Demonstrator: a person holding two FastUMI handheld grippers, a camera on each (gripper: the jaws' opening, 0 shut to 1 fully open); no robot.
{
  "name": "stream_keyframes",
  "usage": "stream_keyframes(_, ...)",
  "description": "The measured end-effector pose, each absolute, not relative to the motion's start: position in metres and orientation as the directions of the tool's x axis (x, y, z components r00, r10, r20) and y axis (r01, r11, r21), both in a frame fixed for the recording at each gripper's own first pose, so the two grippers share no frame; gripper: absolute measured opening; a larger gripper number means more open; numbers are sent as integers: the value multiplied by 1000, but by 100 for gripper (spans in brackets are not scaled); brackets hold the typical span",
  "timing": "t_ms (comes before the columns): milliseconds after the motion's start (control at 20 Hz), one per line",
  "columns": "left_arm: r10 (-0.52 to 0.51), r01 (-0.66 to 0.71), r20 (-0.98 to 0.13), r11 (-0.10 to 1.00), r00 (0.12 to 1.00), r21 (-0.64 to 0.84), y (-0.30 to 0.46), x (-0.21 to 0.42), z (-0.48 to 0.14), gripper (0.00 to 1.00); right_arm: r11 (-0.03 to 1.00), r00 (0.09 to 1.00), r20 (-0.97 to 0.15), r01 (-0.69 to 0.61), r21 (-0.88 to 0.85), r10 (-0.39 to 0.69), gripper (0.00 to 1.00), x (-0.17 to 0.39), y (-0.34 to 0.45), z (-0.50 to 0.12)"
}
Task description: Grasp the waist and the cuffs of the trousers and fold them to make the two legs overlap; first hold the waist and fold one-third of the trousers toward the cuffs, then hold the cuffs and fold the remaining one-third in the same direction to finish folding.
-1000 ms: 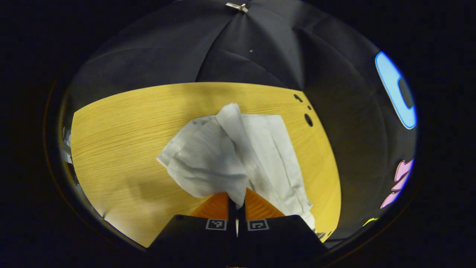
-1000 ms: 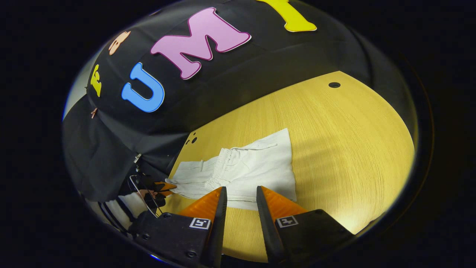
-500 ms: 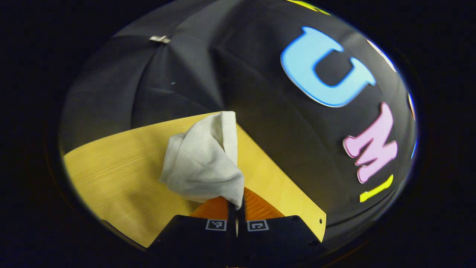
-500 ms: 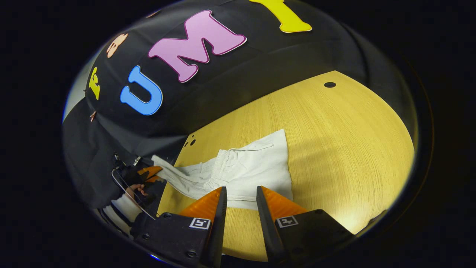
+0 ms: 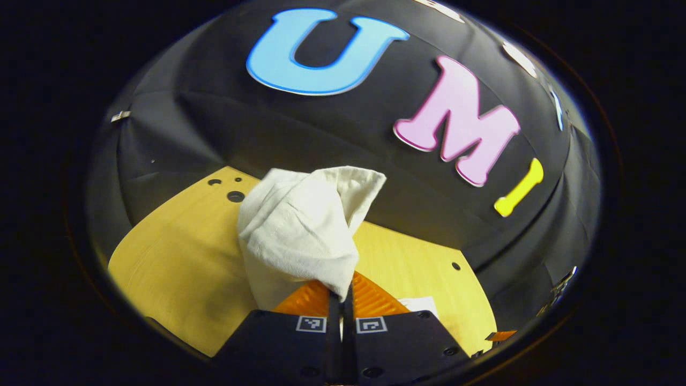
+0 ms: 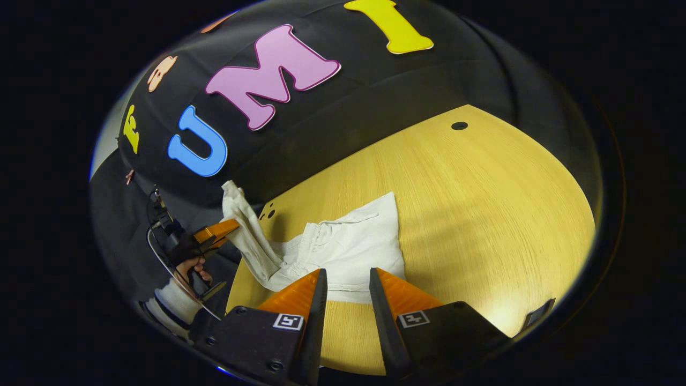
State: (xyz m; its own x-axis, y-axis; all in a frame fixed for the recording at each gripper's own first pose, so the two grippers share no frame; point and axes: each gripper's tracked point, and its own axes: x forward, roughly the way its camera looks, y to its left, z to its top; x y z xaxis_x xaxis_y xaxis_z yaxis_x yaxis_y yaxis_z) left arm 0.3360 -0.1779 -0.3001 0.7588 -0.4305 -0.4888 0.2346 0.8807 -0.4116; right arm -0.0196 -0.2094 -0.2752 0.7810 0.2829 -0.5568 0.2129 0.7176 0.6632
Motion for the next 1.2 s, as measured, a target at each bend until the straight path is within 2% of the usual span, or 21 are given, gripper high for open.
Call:
stream_keyframes(350, -498, 380, -568, 867, 655, -323, -252, 295, -335, 6, 689, 790, -572, 290, 665, 220, 49, -31, -241, -283)
stream_keyframes(550, -495, 473, -653, 850, 573, -230, -275, 266, -381, 6, 697, 786, -588, 315, 644, 189, 49, -37, -258, -289)
stream_keyframes(650, -505, 528, -679, 826, 533, -199, -287, 249, -392, 8, 694, 788, -589, 323, 643, 179, 49, -37, -265, -289)
stream_keyframes(700, -513, 547, -690, 813, 511, -200, -293, 241, -398, 14, 689, 790, -588, 328, 646, 175, 49, -37, -267, -289)
stream_keyframes(750, -528, 558, -695, 801, 489, -216, -297, 233, -402, 12, 686, 790, -588, 331, 648, 174, 49, -35, -268, -289)
stream_keyframes(850, -556, 566, -695, 783, 455, -256, -304, 221, -404, 43, 686, 788, -590, 332, 648, 177, 49, -36, -267, -291)
stream_keyframes(900, -569, 566, -691, 777, 446, -274, -307, 218, -402, 65, 686, 787, -590, 331, 648, 178, 49, -36, -267, -291)
stream_keyframes(1000, -576, 563, -684, 776, 448, -285, -308, 216, -399, 92, 686, 786, -590, 327, 650, 183, 49, -35, -265, -290)
stream_keyframes(1100, -573, 549, -684, 783, 452, -293, -304, 214, -395, 97, 688, 787, -587, 322, 651, 188, 49, -32, -264, -290)
stream_keyframes(1200, -588, 537, -676, 779, 445, -325, -299, 210, -385, 97, 684, 789, -583, 317, 656, 193, 49, -29, -262, -287)
